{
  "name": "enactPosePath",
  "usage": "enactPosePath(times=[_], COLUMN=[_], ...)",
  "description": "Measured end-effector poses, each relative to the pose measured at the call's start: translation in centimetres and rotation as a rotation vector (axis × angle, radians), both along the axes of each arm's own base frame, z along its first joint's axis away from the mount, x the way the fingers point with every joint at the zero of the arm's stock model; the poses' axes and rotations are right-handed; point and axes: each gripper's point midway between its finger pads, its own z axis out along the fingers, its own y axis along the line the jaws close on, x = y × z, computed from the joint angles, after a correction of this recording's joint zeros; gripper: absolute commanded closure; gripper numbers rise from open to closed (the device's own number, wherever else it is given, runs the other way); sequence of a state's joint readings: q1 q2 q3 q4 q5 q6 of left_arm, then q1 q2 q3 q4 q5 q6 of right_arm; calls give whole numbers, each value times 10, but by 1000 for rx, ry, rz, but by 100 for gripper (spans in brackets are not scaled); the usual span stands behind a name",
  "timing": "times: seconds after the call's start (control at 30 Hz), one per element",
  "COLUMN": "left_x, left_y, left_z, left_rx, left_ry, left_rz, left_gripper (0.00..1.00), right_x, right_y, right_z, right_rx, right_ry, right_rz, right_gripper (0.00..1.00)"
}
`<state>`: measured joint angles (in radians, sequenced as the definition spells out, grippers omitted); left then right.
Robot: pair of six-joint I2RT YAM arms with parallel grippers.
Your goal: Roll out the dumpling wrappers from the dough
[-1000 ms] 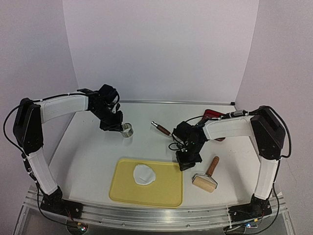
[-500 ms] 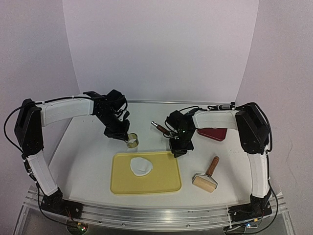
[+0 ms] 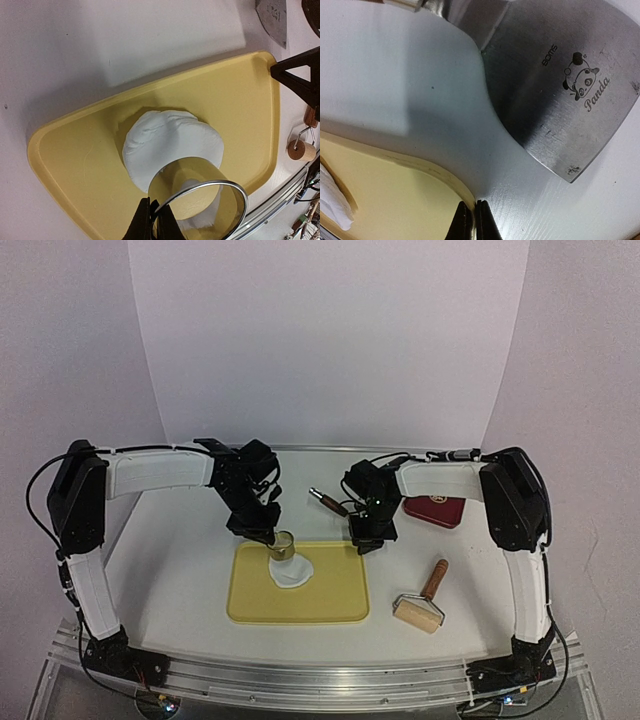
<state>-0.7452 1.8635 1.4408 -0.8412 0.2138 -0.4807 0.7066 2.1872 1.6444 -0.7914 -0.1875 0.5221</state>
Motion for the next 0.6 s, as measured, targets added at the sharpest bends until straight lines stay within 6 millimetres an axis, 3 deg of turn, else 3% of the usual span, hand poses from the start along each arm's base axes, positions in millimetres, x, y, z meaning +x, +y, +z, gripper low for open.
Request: enactPosePath(times=[0.6], left_x=[-3], left_y=[-11], left_z=[-30], left_rx=[21], left_ry=[22], left_rz=[-58], left_gripper=[100], right_x=[1], right_y=[3], right_z=[0], right_rx=[4], right_ry=[6], right_rz=[-5], right_gripper=[100])
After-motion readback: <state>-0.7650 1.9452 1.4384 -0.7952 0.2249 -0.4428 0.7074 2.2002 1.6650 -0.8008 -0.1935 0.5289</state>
